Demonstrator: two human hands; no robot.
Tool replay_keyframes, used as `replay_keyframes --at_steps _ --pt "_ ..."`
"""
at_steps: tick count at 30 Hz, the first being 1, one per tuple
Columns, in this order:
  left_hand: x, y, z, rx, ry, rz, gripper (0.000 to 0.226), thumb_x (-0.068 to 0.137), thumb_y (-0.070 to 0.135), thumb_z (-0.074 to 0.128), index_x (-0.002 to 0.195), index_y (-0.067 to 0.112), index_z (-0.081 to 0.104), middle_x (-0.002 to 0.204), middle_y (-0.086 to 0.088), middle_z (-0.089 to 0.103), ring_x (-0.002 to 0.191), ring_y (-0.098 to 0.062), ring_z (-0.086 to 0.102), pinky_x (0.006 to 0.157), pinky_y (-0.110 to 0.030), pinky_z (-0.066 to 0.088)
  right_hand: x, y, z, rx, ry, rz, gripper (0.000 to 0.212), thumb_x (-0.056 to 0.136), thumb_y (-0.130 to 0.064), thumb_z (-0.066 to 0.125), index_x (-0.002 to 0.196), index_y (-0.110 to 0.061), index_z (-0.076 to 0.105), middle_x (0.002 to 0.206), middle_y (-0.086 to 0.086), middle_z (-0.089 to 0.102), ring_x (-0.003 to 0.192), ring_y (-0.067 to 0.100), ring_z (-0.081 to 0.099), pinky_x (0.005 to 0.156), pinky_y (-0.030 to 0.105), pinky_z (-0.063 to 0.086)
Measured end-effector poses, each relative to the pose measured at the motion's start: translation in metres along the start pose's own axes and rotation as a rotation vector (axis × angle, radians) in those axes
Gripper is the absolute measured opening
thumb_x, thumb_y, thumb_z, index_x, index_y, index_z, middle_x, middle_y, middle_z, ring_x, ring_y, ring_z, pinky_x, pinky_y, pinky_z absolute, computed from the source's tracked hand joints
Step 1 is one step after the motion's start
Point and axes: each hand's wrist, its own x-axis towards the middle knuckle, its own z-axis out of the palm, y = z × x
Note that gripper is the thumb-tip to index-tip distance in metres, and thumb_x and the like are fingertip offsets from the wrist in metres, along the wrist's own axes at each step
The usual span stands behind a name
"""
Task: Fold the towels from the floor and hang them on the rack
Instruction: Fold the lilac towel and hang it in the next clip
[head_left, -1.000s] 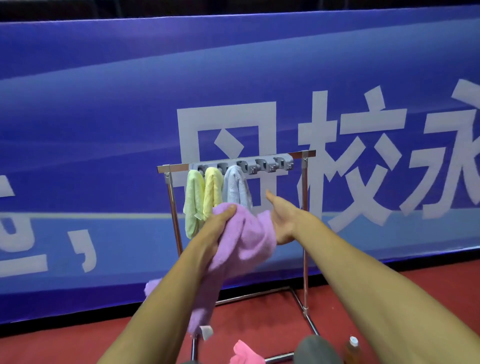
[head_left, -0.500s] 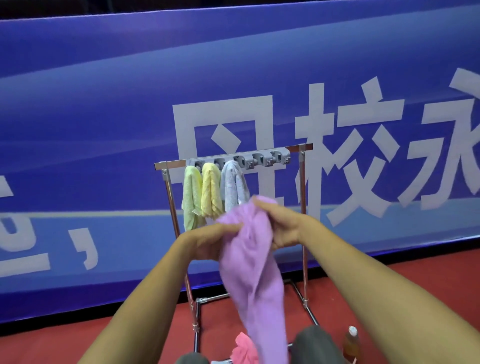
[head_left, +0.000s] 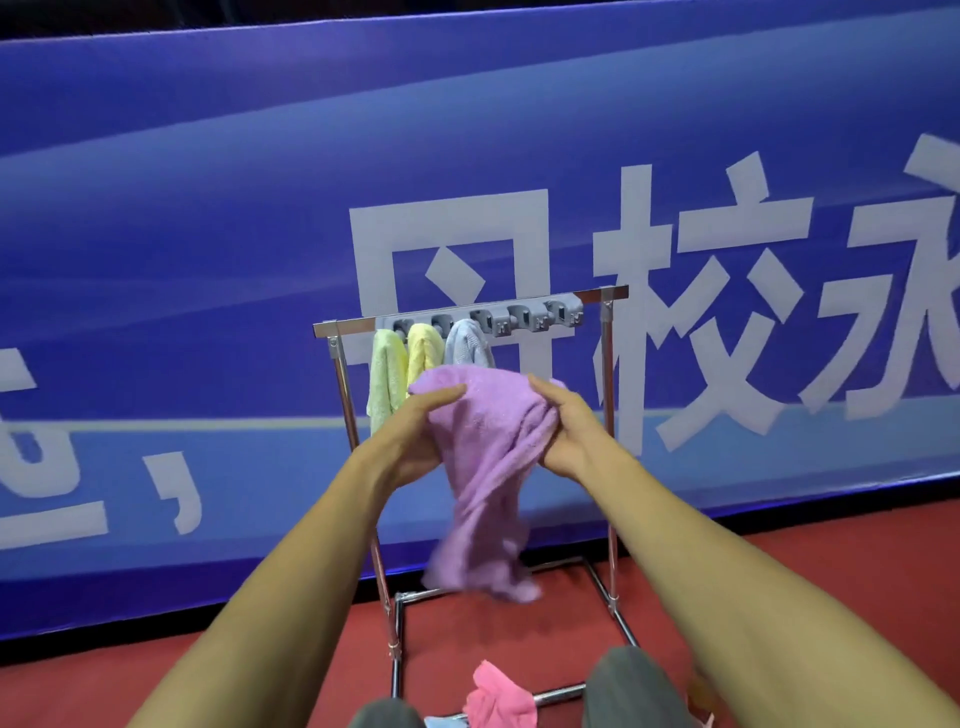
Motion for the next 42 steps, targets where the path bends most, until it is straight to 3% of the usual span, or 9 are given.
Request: replay_keyframes --at_steps 4,7,10,14,19,25,31,34,42 --pt "-0.006 0.010 -0.009 0.425 -0.025 -0.126 0.047 0.082 0.016 0.079 0.125 0.009 0.064 0.116 -0.018 0.073 0.109 -0.034 0.070 0.095 -0.049 0.056 -0.007 0.001 0.000 -0.345 -0.032 0.181 0.040 0.090 -0.051 0.068 0.099 -0.012 0.070 0.087 0.009 0.076 0.083 0.023 0.071 0.084 0.041 0.058" --pt "-0.007 0.016 -0.013 0.237 0.118 -0.018 0.046 0.084 0.033 0.078 0.121 0.007 0.067 0.115 -0.016 0.074 0.107 -0.030 0.071 0.093 -0.045 0.057 -0.010 -0.012 -0.003 -0.062 0.026 0.032 0.043 0.092 -0.049 0.067 0.091 -0.007 0.077 0.087 0.014 0.075 0.082 0.029 0.073 0.089 0.044 0.055" --pt "-0.011 0.012 -0.008 0.372 0.081 -0.197 0.032 0.090 0.032 0.072 0.110 0.007 0.069 0.104 -0.010 0.077 0.093 -0.024 0.074 0.074 -0.033 0.059 -0.014 -0.015 -0.002 -0.215 -0.033 0.102 0.057 0.087 -0.054 0.070 0.112 -0.003 0.073 0.110 0.018 0.073 0.106 0.033 0.067 0.101 0.048 0.051" --pt "-0.005 0.008 -0.009 0.192 0.169 -0.056 0.037 0.088 0.036 0.073 0.115 0.012 0.069 0.111 -0.012 0.075 0.099 -0.026 0.071 0.088 -0.039 0.057 -0.013 -0.021 -0.002 -0.124 0.046 0.099 0.039 0.091 -0.031 0.071 0.113 0.001 0.070 0.108 0.020 0.073 0.099 0.034 0.070 0.093 0.048 0.054" --pt "-0.004 0.029 -0.016 0.496 0.437 -0.038 0.042 0.076 0.030 0.086 0.105 0.006 0.068 0.101 -0.006 0.070 0.084 -0.017 0.066 0.062 -0.026 0.050 -0.011 -0.036 -0.014 -0.320 0.104 0.177 0.020 0.089 -0.022 0.073 0.088 -0.002 0.070 0.081 0.013 0.074 0.074 0.026 0.071 0.073 0.040 0.062" --pt "-0.003 0.042 -0.027 0.316 0.530 -0.113 0.057 0.070 0.028 0.090 0.114 0.000 0.067 0.105 -0.011 0.071 0.084 -0.027 0.068 0.061 -0.034 0.054 -0.017 -0.056 -0.028 -0.543 0.269 0.140 0.020 0.084 -0.019 0.080 0.099 -0.009 0.070 0.083 0.006 0.068 0.073 0.020 0.063 0.067 0.033 0.060" --pt "0.006 0.032 -0.032 0.127 0.709 0.061 0.028 0.082 0.006 0.075 0.107 0.000 0.064 0.087 -0.009 0.064 0.074 -0.021 0.061 0.064 -0.030 0.050 -0.018 -0.080 -0.030 -0.586 0.332 0.004 0.040 0.082 -0.021 0.083 0.114 0.000 0.069 0.089 0.008 0.070 0.072 0.021 0.065 0.067 0.034 0.061" --pt "0.010 0.027 -0.030 0.089 0.763 0.167 0.006 0.084 0.002 0.066 0.087 0.007 0.067 0.079 -0.006 0.057 0.073 -0.021 0.052 0.057 -0.025 0.041 -0.022 -0.088 -0.026 -0.563 0.421 -0.087 0.032 0.086 -0.019 0.079 0.110 -0.003 0.063 0.088 0.006 0.067 0.065 0.017 0.063 0.044 0.024 0.054" --pt "0.010 0.034 -0.031 -0.153 0.681 0.250 0.028 0.070 0.017 0.080 0.094 0.011 0.069 0.098 0.002 0.068 0.088 -0.019 0.062 0.079 -0.035 0.051 -0.017 -0.088 -0.028 -0.244 0.519 -0.285 0.012 0.079 0.007 0.058 0.079 -0.004 0.053 0.070 0.010 0.051 0.059 0.018 0.051 0.051 0.028 0.044"
